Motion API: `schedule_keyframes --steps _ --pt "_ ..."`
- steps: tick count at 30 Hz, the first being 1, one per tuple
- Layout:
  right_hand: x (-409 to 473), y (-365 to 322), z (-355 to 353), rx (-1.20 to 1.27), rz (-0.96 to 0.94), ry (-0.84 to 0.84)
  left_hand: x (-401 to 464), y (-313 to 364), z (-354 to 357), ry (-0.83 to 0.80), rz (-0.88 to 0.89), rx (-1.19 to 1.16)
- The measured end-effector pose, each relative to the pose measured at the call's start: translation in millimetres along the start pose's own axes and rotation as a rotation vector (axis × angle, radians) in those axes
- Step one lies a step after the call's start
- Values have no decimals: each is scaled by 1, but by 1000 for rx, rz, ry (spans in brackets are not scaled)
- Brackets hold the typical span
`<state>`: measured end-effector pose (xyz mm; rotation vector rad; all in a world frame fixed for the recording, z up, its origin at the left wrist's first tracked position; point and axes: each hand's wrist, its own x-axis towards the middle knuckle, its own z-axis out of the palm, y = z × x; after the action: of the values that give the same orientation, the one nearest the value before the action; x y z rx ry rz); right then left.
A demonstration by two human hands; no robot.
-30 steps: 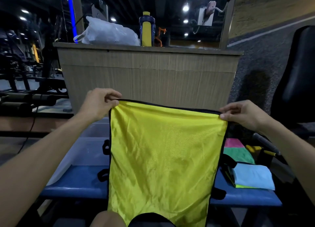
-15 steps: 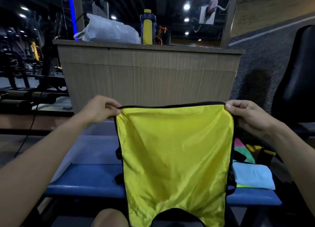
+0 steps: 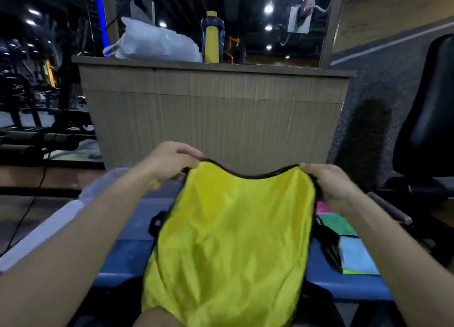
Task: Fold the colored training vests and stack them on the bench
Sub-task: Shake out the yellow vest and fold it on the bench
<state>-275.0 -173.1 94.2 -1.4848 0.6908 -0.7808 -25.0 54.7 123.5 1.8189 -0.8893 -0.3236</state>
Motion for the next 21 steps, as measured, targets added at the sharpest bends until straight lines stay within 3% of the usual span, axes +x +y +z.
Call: schedule_keyframes --steps 3,7,12,15,19,21 --pt "-18 -2 61 -129 -125 -74 -20 22 49 -153 36 -124" --pt "-27 -7 98 -258 -263 -39 -20 29 76 -94 9 -296" --pt "-30 -17 100 -332 -290 12 -19 31 75 -53 -21 -340" --pt "-33 -23 99 -520 -352 -34 -21 34 74 -56 -41 -360" --pt "-41 -32 94 -935 -506 -72 -29 42 66 -201 -94 -479" --pt "-44 -35 88 -984 -603 -28 -34 43 58 -307 -121 -592"
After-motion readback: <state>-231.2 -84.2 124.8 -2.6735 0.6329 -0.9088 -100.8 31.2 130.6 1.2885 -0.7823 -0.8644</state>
